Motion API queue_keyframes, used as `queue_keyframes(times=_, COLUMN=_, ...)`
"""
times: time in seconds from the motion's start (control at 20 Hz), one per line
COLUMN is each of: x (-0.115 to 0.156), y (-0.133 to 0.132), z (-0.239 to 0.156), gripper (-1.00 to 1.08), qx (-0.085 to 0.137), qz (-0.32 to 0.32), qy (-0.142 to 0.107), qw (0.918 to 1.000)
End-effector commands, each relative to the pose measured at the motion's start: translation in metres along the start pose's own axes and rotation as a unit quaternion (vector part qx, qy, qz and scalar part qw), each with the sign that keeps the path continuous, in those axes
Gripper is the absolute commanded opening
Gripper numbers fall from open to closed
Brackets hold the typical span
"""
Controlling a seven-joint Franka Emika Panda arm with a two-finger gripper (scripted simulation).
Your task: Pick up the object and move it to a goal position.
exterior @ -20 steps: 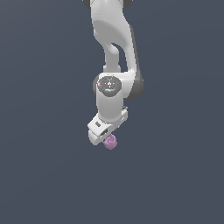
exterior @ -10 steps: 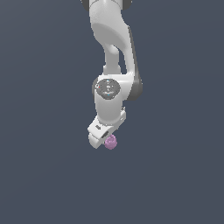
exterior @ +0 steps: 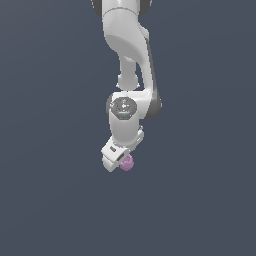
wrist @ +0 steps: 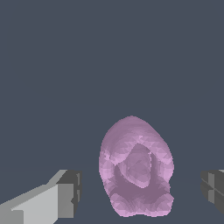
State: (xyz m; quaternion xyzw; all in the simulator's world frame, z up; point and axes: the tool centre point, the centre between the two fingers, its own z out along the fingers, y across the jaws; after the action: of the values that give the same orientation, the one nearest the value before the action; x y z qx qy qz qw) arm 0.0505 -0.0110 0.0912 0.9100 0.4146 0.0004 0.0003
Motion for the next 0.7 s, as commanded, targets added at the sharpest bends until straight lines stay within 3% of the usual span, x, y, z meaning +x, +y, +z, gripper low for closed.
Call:
queue_keyframes(times=0.0, x=0.0, y=-0.001, z=0.014, gripper=1.0, qx=0.0, qz=-0.001, qy=0.0, qw=1.0)
queue_keyframes(times=0.4, x=0.0, y=0.0, z=0.028, gripper=1.0, qx=0.0, qz=-0.001, qy=0.0, qw=1.0)
queue_keyframes(times=0.45, x=0.0, y=0.0, z=0.028, gripper=-1.0, qx=0.0, qz=-0.001, qy=0.0, qw=1.0)
queue_keyframes(times=0.65, x=0.0, y=0.0, z=0.028, gripper=-1.0, qx=0.0, qz=-0.001, qy=0.0, qw=1.0)
